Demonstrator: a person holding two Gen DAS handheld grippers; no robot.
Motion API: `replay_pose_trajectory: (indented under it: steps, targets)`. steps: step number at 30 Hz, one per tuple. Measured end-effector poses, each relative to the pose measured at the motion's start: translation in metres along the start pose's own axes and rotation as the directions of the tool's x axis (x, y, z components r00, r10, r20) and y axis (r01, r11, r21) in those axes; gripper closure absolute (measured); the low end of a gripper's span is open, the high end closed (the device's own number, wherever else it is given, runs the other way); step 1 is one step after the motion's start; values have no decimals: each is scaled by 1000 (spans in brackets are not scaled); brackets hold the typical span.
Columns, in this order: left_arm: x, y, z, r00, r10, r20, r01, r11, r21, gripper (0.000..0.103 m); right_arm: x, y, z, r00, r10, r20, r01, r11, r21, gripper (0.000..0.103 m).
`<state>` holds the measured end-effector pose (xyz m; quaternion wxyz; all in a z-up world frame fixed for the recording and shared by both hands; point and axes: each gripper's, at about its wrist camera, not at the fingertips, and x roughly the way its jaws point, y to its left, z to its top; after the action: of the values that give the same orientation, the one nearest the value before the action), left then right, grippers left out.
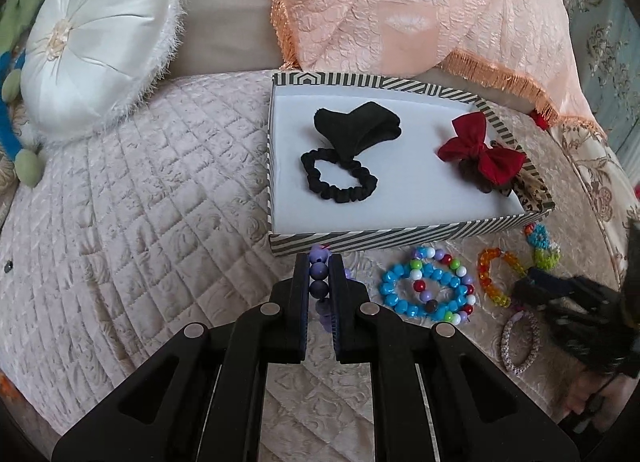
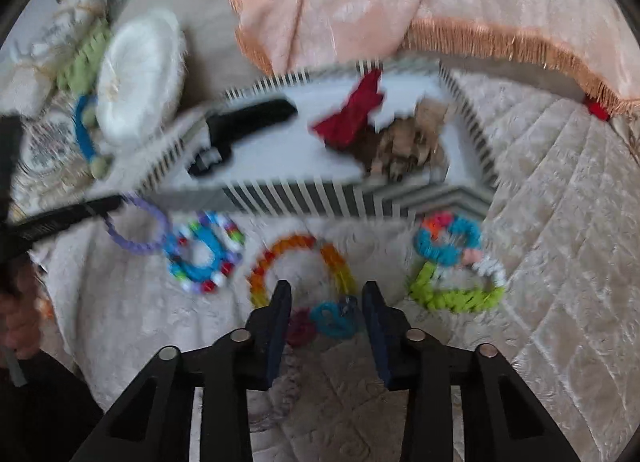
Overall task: Organize jewelry
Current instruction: 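Grasp the purple bead bracelet with the left gripper while the right gripper grasps the teal charm bracelet, then lift the purple bracelet with the left gripper while the right gripper lifts the charm bracelet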
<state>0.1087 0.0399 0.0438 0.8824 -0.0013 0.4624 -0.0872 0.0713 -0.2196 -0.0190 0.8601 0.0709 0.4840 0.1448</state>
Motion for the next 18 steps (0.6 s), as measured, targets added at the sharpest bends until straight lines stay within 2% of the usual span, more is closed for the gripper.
replay_pose_trajectory:
  steps: [1,3,7,10,13,15,18]
  targets:
    - [0,1,0,1000,2,1,-2,1000,-2,95,2,0,-1,1000,-7,2,7,1000,-5,73]
    - [-1,2,0,1000,4,2,-3,1000,-8,95,2,4,0,1000,-26,8,26,999,-23,82]
    - [-3,4,1,1000,5,6,-5,1000,-18,95,-11,7,-1,998,-13,54,14,1000,-25,82]
    - [-3,4,1,1000,6,8,-6,1000,-22,95,-32,8,0,992,5,123,-3,1000,-18,82]
    - [-3,2,0,1000,8,6,-8,1000,-21,95,-52,1,3,982,41,184,-46,999,25,82]
    - [-2,-1,-2,1000,9,1,-9,1000,-13,95,-67,-4,4,967,83,242,-102,993,67,82]
    - [0,-7,-5,1000,11,-5,-11,1000,5,95,-79,-6,8,953,108,283,-137,987,83,82]
